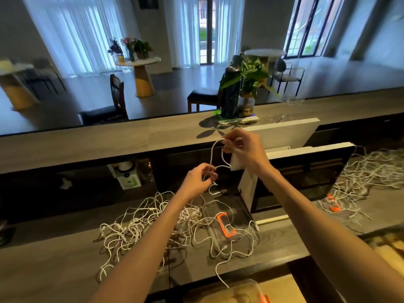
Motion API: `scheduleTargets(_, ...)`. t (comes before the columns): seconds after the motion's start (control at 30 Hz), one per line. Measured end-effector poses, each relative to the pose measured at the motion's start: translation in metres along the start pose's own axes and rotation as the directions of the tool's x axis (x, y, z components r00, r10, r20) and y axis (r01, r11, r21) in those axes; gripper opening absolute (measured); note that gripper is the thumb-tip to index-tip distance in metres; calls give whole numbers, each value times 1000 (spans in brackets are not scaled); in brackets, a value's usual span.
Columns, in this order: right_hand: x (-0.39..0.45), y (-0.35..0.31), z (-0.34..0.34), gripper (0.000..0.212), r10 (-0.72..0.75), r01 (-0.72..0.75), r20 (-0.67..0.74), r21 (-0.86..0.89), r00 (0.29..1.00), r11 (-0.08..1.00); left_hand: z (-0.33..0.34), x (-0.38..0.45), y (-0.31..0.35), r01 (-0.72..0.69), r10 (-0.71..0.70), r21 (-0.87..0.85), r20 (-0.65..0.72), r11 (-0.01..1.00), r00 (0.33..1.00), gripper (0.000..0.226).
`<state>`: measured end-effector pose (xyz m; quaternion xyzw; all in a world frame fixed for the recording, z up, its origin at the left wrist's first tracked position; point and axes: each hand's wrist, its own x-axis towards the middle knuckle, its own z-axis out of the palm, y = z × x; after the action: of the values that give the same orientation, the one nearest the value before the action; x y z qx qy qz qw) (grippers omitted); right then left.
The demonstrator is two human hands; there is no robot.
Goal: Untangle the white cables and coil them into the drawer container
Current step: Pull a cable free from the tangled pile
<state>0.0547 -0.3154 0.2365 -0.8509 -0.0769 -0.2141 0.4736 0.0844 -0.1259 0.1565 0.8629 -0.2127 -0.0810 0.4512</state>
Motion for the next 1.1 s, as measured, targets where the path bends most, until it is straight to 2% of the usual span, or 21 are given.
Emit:
scheduleTargets(0.03,5,-3,-2,12,20,-20,-15,14,1000,1000,3,1,-7,42,-43,19,35,999,998,20)
scheduleTargets(0.13,17,-12,-15,12,38,-34,-102,41,994,999,8,-2,-32,141,-145,60,70,988,987,33)
scheduleTargets(0.27,28,-17,-37,12,107,-87,-240,91,965,992,7,-21,-75,218,-235,237,44,947,971,31)
scheduleTargets(0.37,29,-15,-45,9,135,-109,-278,107,951,988,4,-31,-106,279,-303,304,32,911,953,27)
scheduleTargets(0.47,24,-8,-47,9,169,-145,-236,115,957,983,-9,-28,-111,305,-296,189,-78,933,952,36)
scheduleTargets(0.57,15,1,-45,11,209,-204,-78,68,975,977,-29,-18,-87,254,-249,-15,-263,967,932,29)
scheduleTargets(0.67,5,6,-35,11,243,-243,43,-8,969,970,-57,-2,-52,161,-214,-155,-435,975,875,16)
scheduleTargets(0.73,1,6,-29,13,251,-250,90,-30,964,968,-78,10,-30,77,-208,-274,-489,959,847,12)
scheduleTargets(0.8,-1,3,-23,13,239,-236,122,-35,963,971,-96,17,-7,10,-168,-315,-476,949,863,4)
scheduleTargets(0.87,0,-3,-18,17,219,-217,144,-30,965,976,-110,21,13,-52,-96,-290,-475,956,874,10)
scheduleTargets(0.97,4,-14,-11,40,141,-147,179,20,974,989,-122,23,39,-154,49,-198,-453,968,890,13)
scheduleTargets(1.03,9,-20,-6,59,76,-84,186,38,980,996,-123,23,51,-187,145,-101,-323,977,935,15)
scheduleTargets(1.1,15,-25,1,68,20,-20,203,-1,979,1000,-117,24,59,-204,192,-60,-171,977,966,13)
